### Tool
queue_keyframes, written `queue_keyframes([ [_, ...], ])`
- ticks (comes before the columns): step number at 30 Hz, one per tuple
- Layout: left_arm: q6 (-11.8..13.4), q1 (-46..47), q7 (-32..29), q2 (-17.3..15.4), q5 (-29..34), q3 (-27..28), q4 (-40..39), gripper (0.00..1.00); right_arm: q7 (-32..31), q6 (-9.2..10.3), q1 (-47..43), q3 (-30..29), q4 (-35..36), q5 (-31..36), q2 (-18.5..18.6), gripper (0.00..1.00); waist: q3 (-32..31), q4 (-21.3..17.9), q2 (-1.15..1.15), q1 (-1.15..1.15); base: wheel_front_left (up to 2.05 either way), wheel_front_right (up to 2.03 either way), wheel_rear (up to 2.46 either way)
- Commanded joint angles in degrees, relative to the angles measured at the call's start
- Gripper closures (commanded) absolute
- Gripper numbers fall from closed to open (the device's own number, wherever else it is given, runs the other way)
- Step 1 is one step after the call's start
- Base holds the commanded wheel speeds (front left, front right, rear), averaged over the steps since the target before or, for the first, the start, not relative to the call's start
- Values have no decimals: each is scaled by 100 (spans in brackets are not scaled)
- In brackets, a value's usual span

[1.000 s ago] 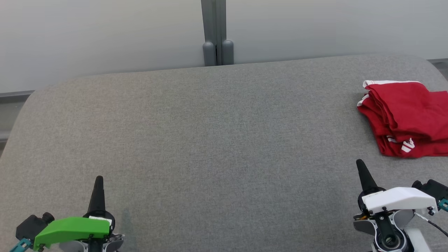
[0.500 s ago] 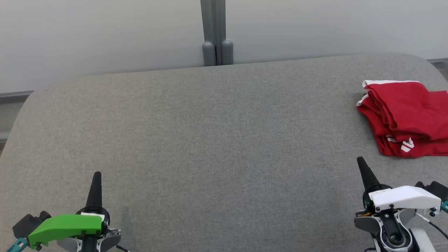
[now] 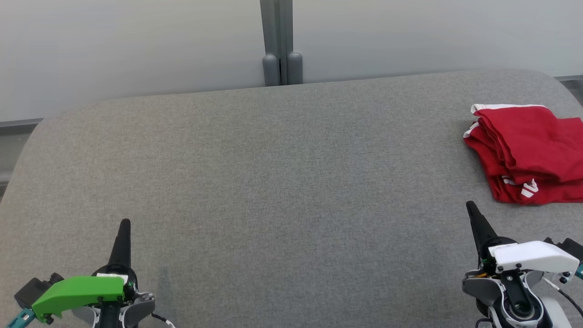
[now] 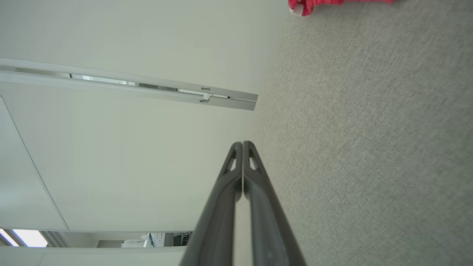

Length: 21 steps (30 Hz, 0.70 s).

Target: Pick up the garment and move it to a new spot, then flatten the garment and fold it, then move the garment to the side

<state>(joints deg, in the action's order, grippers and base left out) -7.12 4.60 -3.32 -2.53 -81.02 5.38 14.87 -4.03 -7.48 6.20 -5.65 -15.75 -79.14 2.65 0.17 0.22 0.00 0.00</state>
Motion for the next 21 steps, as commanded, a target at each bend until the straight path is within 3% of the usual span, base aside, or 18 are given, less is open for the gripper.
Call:
queue_keyframes([
  [1,-44,116,-35,-46,-117,29,-48,100,-36,-3,21,-19,56,-137,30,100,0,-1,0,0,0,0,0],
  [21,-49,184,-262,-52,-869,104,-79,100,-203,-2,6,-79,154,-1019,32,100,1,-16,0,0,0,0,0],
])
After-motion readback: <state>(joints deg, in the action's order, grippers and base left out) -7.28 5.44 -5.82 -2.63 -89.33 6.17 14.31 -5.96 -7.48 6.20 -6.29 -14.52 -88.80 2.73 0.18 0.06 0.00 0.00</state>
